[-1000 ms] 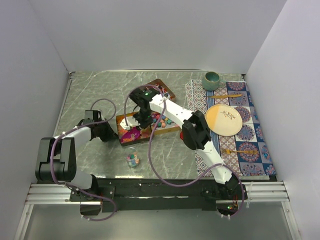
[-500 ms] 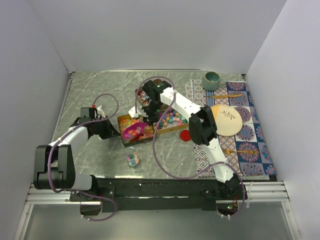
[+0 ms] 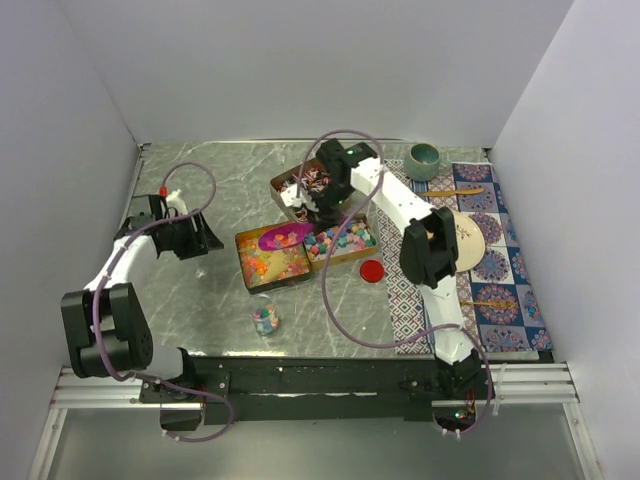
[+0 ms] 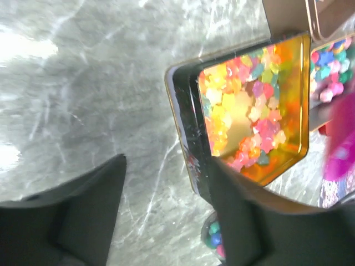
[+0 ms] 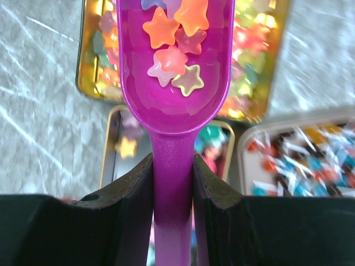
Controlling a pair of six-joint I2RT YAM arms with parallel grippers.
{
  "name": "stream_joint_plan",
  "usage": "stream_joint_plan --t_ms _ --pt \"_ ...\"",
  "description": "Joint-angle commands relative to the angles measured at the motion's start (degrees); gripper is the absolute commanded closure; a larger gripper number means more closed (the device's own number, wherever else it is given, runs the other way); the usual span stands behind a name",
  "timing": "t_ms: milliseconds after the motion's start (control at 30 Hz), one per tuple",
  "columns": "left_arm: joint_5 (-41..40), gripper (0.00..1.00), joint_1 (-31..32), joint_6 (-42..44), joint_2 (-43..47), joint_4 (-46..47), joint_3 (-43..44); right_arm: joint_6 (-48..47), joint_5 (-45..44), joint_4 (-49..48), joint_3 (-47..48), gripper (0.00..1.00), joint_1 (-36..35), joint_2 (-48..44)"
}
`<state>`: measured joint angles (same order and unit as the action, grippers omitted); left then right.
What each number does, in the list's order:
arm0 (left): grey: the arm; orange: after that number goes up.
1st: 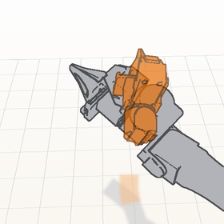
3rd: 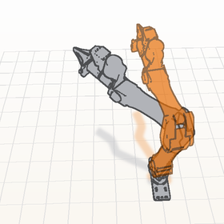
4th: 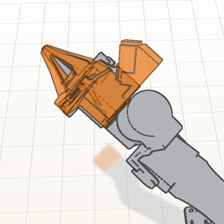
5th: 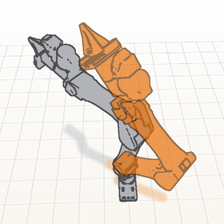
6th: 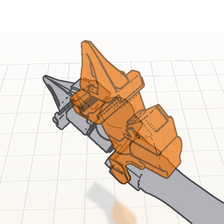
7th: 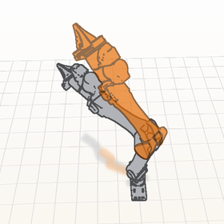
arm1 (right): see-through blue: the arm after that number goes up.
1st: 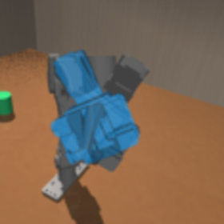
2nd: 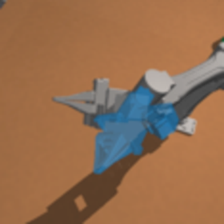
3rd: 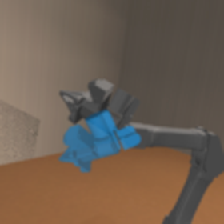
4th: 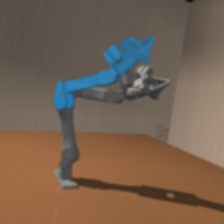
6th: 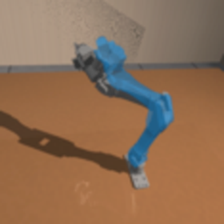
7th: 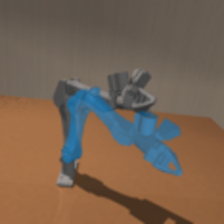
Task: Pack the candies
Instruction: Scoop the fake candies from the storage box, then place the fake candies in the packing bottle.
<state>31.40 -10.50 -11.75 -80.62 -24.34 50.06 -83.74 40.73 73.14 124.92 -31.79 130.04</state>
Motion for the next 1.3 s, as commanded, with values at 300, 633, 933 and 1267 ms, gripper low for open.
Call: stream_joint_plan --t_ms 300,633,933,1267 --pt "-5.98 0.03 -1.36 0.15 10.56 2.46 -1.64 8.51 -10.48 4.81 -3.53 1.0 -5.82 -18.5" --pt "-10.66 0.03 -3.82 -2.66 21.55 2.01 -2.51 11.14 -21.21 8.59 -10.75 1.0 -15.31 -24.74" --pt "-12.15 0.03 -5.23 -3.46 25.25 4.3 -5.59 13.08 -30.44 9.21 -10.58 1.0 -22.78 -24.83" --pt "-11.36 0.03 -6.64 -5.13 29.9 4.91 -6.82 15.54 -43.09 9.3 -12.16 1.0 -28.24 -24.39"
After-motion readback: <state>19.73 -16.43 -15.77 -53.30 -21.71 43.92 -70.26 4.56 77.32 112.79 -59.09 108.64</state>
